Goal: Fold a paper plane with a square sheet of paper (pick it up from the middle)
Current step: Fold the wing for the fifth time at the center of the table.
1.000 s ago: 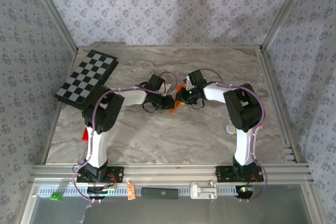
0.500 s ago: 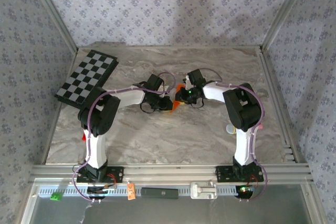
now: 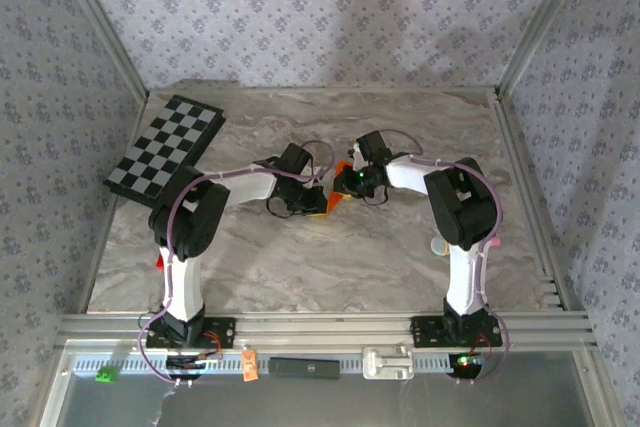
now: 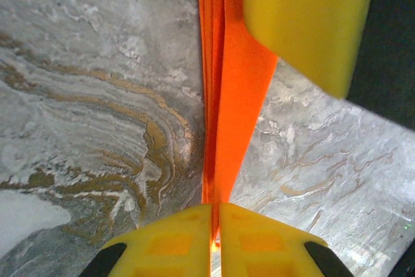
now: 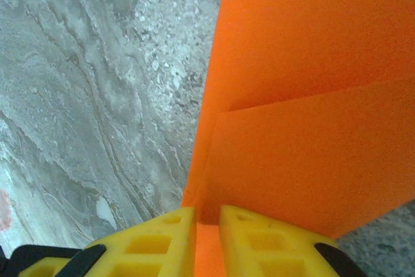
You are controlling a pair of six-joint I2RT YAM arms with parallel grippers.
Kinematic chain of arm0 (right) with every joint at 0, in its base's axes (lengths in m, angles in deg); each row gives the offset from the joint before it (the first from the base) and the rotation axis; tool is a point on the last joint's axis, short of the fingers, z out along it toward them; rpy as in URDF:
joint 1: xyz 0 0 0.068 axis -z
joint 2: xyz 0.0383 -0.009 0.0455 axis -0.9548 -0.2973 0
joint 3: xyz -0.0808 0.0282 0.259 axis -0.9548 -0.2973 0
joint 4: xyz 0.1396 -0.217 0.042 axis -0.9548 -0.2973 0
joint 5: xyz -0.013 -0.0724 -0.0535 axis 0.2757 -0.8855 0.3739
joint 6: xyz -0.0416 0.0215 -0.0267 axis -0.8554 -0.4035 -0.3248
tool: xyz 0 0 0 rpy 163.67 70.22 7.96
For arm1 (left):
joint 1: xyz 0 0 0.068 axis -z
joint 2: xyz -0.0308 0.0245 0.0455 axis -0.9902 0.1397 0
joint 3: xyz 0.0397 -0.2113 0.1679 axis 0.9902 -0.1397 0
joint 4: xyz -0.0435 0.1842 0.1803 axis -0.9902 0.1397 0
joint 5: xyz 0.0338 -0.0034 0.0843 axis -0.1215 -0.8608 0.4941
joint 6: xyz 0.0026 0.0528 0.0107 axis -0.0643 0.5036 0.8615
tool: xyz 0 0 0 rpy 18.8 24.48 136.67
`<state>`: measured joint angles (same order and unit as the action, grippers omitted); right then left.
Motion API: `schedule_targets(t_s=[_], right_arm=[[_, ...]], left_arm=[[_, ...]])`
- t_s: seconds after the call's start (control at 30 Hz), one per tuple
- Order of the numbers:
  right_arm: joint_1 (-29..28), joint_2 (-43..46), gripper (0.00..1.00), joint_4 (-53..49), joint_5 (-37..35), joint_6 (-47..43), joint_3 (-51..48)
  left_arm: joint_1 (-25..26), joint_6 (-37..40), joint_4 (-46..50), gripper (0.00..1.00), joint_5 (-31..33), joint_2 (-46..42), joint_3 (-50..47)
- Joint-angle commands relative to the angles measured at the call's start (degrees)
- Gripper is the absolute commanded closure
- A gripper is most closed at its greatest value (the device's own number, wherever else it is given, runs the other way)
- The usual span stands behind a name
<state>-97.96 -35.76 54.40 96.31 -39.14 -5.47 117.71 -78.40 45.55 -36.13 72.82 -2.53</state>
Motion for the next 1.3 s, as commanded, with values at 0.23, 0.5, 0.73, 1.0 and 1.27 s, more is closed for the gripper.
schedule_targets(t_s=[0.23,0.5,0.73,1.0,1.27], right_arm=[[-0.18,-3.32,0.8,-5.28,-3.32,-1.0,1.08],[-0.1,-3.32,0.81,-6.75,-4.12,-1.09,1.34],[-0.14,-3.49,0.81,-7.21,-4.22,-1.16,1.43],[-0.06,-3.58,0.81,-7.44,-4.13,-1.17,1.52],[-0.14,-3.68,0.81,-7.46,-4.04,-1.09,1.52]], left_arm=[[1.72,3.91,8.42,0.89,4.06,0.98,1.25],[1.9,5.99,11.75,0.9,6.96,-1.2,1.04],[2.52,8.53,13.46,0.92,7.24,-2.59,0.66],[2.42,12.69,16.02,0.85,6.54,-5.6,1.53],[1.03,5.84,3.17,0.9,4.28,-8.08,1.1]])
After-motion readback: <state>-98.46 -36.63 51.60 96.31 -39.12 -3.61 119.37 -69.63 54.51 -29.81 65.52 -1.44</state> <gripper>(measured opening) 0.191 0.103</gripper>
